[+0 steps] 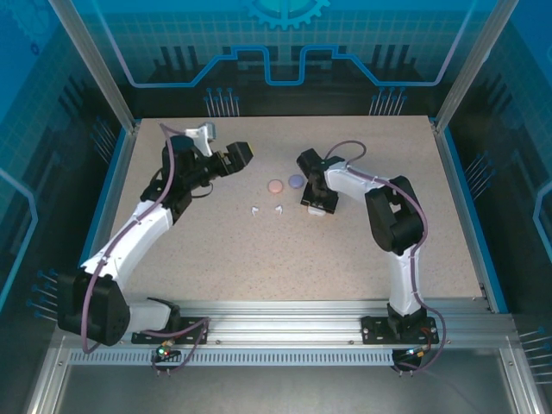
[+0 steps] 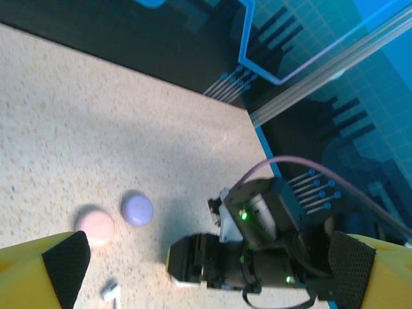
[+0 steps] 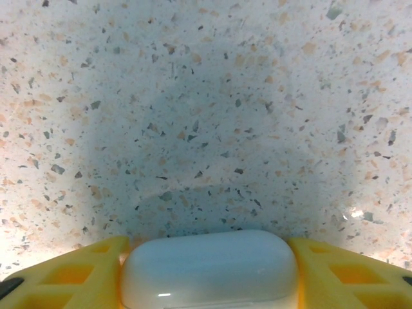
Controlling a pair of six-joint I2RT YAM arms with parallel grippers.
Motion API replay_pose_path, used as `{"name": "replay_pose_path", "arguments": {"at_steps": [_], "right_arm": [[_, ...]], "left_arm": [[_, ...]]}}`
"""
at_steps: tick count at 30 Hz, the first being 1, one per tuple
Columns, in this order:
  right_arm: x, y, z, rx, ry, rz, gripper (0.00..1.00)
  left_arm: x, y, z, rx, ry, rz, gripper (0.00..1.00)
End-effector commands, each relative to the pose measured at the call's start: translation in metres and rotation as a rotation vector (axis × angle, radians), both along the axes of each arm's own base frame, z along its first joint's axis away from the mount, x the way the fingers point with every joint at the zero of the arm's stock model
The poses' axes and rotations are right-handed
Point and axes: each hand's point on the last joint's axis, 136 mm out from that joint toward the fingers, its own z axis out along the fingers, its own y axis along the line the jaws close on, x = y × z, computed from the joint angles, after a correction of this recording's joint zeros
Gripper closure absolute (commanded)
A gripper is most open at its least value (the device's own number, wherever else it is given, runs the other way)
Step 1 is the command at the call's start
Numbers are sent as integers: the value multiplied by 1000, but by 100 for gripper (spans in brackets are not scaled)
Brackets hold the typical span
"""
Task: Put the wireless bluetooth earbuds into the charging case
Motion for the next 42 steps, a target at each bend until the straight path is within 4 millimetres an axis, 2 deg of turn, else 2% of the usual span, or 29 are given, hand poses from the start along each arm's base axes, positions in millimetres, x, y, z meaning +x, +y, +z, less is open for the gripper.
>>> {"name": "replay_pose_path", "arguments": {"at_steps": [1,7,12,14,17,21,27,35,42], "right_arm": [[-21,-10,-11,21,68,-64,59],[-20,-3,28,114,-4,-139,59],[-18,12,58,249,-48,-205,59],[-19,17,67,300,-55,-236,60],[-21,24,79,358,-66,-276,60],[-25,30,90,401,-69,-310,60],[-30,43,96,442,-66,-327,60],[-28,59,104,481,-76,-316,61],[-27,65,107,492,-80,-313,62]], "left_arm": [[-13,-19,-11,-18,-2,-38,1],[-31,-58,-65,-34,4,-56,1],[-40,-78,-107,-55,-8,-43,1],[-42,-85,-117,-60,-18,-36,2],[-43,-98,-129,-59,-30,-38,8],[-37,-110,-134,-80,-47,-28,21],[-25,-123,-129,-107,-72,-25,32],[-18,-137,-133,-131,-65,-36,35],[-20,-141,-142,-144,-47,-42,38]]}}
